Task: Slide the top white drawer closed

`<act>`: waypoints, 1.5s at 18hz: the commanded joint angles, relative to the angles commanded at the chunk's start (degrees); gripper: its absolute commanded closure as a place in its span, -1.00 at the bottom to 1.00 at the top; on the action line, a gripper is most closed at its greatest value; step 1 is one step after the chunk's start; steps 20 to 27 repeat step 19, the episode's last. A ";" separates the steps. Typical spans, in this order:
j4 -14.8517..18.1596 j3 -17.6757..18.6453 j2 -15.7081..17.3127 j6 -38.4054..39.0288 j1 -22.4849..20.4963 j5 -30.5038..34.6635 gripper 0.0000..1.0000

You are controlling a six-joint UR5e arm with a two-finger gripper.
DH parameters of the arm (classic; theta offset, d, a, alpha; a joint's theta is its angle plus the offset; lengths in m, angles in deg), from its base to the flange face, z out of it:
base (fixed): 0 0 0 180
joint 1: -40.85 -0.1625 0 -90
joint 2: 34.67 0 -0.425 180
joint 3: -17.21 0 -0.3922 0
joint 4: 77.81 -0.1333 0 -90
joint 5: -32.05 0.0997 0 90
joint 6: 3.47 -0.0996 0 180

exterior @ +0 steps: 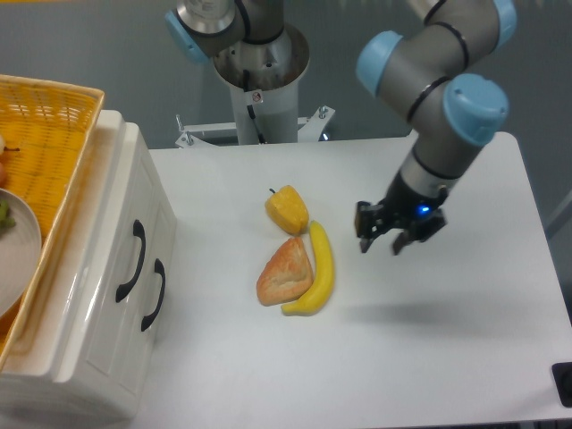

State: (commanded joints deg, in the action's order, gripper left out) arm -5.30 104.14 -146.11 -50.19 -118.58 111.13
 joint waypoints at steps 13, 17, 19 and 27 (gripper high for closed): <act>-6.24 -2.37 -4.13 -42.47 -2.99 12.24 -1.00; -6.24 -2.02 -4.75 -44.34 -3.96 11.80 -1.00; -6.33 -2.02 -5.28 -44.34 -3.79 11.80 -1.00; -6.33 -2.02 -5.28 -44.34 -3.79 11.80 -1.00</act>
